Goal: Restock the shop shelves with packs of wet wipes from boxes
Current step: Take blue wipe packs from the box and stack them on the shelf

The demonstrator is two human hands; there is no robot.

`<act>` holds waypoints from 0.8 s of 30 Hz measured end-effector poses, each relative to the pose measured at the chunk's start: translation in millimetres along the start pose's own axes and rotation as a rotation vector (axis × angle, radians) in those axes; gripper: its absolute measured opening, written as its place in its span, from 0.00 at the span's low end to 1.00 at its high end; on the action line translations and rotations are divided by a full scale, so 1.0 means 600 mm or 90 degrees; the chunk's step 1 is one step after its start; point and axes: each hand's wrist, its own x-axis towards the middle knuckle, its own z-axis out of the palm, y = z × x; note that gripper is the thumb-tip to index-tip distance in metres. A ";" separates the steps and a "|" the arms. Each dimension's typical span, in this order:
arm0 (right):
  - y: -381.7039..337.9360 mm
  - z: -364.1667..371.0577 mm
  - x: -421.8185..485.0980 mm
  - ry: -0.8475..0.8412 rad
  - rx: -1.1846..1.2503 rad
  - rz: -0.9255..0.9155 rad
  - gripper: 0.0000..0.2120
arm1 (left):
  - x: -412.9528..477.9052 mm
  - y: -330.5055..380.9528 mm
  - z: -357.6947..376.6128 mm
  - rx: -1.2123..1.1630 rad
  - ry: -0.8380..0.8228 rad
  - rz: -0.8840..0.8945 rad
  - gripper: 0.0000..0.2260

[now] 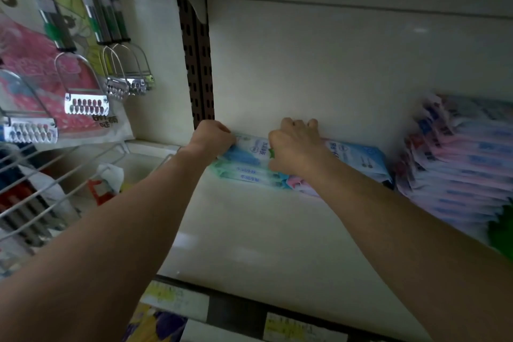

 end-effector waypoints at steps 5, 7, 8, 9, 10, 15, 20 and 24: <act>-0.005 0.019 -0.005 -0.027 0.000 -0.041 0.22 | -0.004 0.005 -0.010 0.158 -0.188 0.131 0.32; -0.007 0.033 -0.003 -0.022 -0.009 -0.039 0.24 | -0.004 -0.002 -0.003 0.321 -0.217 0.164 0.37; -0.008 0.037 -0.001 -0.018 -0.009 -0.039 0.24 | -0.003 -0.007 0.000 0.352 -0.221 0.168 0.38; -0.008 0.038 -0.001 -0.015 -0.006 -0.042 0.24 | -0.002 -0.011 0.001 0.356 -0.223 0.168 0.38; -0.008 0.038 0.001 -0.012 -0.001 -0.047 0.23 | -0.001 -0.014 0.002 0.351 -0.218 0.170 0.37; -0.008 0.032 -0.003 -0.009 0.015 -0.055 0.21 | -0.005 -0.017 0.004 0.353 -0.198 0.160 0.34; -0.008 0.028 -0.013 0.021 0.017 -0.049 0.18 | -0.022 -0.031 0.022 0.399 -0.116 0.167 0.29; -0.017 0.022 -0.018 0.021 -0.004 -0.044 0.17 | -0.037 -0.031 0.034 0.493 -0.067 0.156 0.30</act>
